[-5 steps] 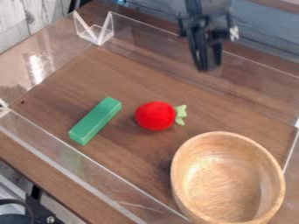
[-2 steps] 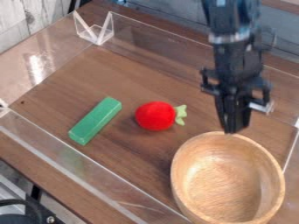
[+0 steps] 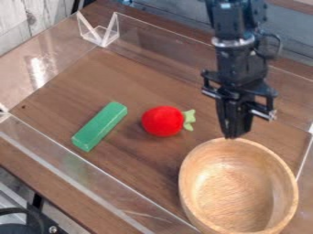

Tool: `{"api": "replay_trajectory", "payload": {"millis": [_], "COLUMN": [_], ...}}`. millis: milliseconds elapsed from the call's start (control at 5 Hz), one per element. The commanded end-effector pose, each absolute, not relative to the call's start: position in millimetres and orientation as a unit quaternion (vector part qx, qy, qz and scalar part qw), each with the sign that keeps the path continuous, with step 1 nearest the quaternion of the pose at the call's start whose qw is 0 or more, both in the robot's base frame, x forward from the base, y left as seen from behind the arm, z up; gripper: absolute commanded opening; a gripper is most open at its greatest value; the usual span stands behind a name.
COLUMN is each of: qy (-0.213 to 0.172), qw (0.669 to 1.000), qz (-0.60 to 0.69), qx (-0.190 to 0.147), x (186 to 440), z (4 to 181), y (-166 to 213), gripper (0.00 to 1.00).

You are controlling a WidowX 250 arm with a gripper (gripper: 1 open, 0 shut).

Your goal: Move the red object to the right side of the table

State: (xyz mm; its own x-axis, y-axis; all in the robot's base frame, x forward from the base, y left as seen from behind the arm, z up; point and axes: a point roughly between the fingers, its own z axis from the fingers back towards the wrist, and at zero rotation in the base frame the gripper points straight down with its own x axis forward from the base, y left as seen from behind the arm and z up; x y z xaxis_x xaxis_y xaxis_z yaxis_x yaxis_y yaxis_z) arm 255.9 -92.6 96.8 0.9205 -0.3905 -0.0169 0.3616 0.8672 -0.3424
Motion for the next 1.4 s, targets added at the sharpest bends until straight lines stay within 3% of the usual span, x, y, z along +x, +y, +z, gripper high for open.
{"api": "replay_trajectory", "payload": {"millis": [0,600,1000,1200], "qy": [0.010,-0.026,-0.052,-0.063], "qw": [0.967,0.974,0.981,0.987], "qz": [-0.204,-0.190,-0.152,-0.111], "qx": [-0.149,-0.117,-0.105,-0.099], "x": [270,297,302,300], "z": [101.3,82.3,63.5,52.7], "y": [-84,-67,-25,-25], "gripper": [0.00,0.00,0.00,0.00]}}
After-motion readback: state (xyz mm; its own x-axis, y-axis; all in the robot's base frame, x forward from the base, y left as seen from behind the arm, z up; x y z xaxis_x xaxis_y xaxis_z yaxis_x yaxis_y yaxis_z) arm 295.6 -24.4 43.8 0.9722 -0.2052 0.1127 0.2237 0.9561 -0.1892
